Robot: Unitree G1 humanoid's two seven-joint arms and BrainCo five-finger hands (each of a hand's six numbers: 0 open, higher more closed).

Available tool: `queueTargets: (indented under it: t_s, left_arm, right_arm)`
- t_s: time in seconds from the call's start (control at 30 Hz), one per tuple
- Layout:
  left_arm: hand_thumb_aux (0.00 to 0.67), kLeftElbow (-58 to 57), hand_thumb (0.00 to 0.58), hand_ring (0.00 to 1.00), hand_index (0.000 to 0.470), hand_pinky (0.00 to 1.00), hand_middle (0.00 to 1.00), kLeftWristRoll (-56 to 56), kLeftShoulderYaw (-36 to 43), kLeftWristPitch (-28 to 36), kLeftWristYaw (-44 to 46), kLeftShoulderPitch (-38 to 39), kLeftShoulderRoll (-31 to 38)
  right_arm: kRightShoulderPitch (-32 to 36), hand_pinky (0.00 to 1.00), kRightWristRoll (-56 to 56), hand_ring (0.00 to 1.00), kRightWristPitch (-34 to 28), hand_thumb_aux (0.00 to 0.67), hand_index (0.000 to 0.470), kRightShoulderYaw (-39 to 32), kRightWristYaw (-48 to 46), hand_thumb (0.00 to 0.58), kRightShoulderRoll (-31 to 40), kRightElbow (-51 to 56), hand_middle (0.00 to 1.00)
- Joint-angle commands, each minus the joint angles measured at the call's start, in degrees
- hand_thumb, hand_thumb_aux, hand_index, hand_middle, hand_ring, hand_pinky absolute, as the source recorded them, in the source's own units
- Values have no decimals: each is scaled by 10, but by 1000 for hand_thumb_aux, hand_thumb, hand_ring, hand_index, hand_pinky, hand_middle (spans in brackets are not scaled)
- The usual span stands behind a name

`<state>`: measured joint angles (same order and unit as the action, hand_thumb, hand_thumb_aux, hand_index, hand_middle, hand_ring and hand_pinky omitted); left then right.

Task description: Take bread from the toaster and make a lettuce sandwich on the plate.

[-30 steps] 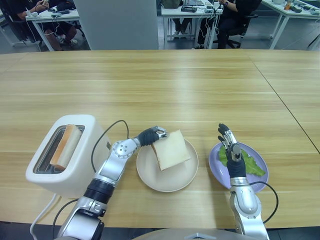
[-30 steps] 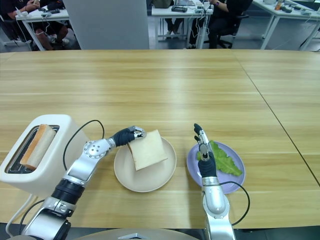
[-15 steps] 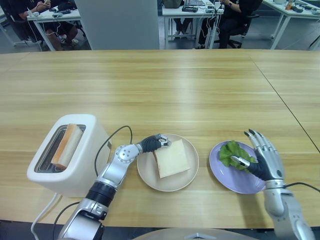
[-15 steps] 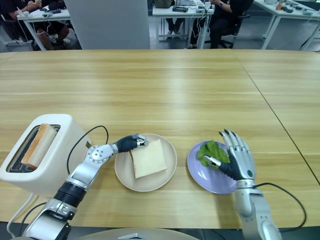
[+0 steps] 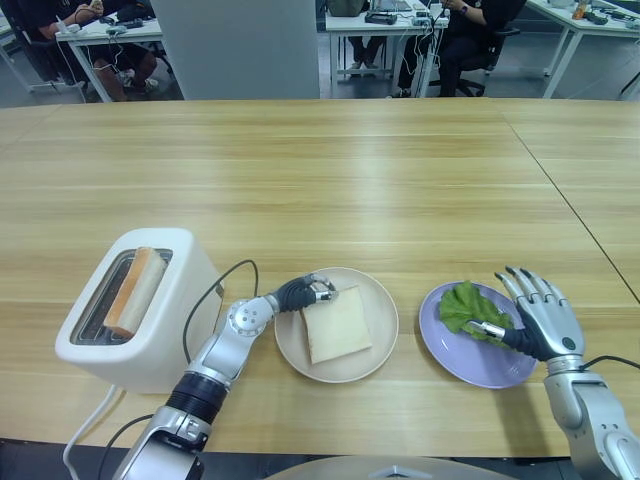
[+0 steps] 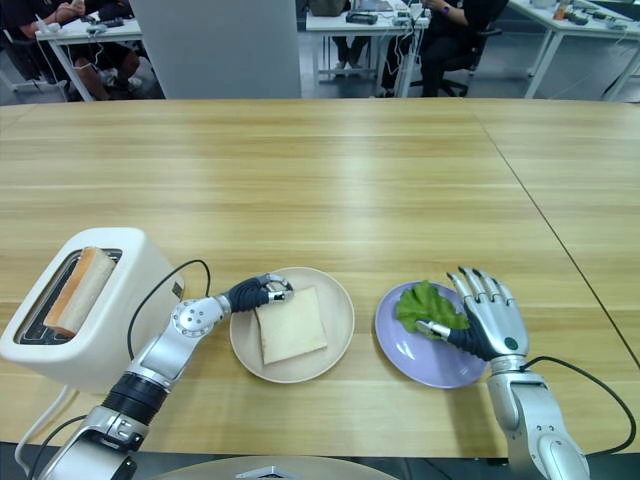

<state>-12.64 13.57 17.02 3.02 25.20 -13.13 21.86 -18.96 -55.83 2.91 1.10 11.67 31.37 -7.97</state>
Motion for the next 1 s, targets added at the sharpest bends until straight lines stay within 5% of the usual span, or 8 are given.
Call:
queueTargets:
  t_s: [0.03, 0.07, 0.17, 0.2, 0.23, 0.27, 1.0]
  left_arm:
    - [0, 21, 0, 502, 0, 502, 502, 15, -10, 4, -18, 9, 7]
    - [0, 25, 0, 400, 0, 400, 400, 19, -12, 4, -25, 10, 7]
    - [0, 43, 0, 318, 0, 318, 318, 26, -20, 1, -43, 15, 10]
    - [0, 50, 0, 145, 0, 145, 145, 24, -25, 1, -47, 17, 10]
    - [0, 59, 0, 145, 0, 145, 145, 24, -32, -3, -57, 19, 9]
    - [0, 67, 0, 0, 0, 0, 0, 22, -39, -2, -64, 19, 7]
    - [0, 408, 0, 0, 0, 0, 0, 20, -124, 69, -165, 142, -77]
  right_arm:
    - [15, 0, 4, 0, 0, 0, 0, -14, 2, 0, 3, 20, 0]
    - [18, 0, 6, 0, 0, 0, 0, -17, 3, 0, 3, 22, 0]
    - [26, 0, 9, 0, -2, 0, 0, -27, 2, 0, 0, 34, 0]
    - [29, 0, 9, 0, -2, 0, 0, -30, 4, 0, 1, 38, 0]
    - [31, 0, 10, 0, -2, 0, 0, -32, 7, 0, 1, 46, 0]
    - [34, 0, 10, 0, -2, 0, 0, -34, 9, 0, 2, 53, 0]
    - [61, 0, -41, 0, -21, 0, 0, -87, 77, 0, 51, 126, 0]
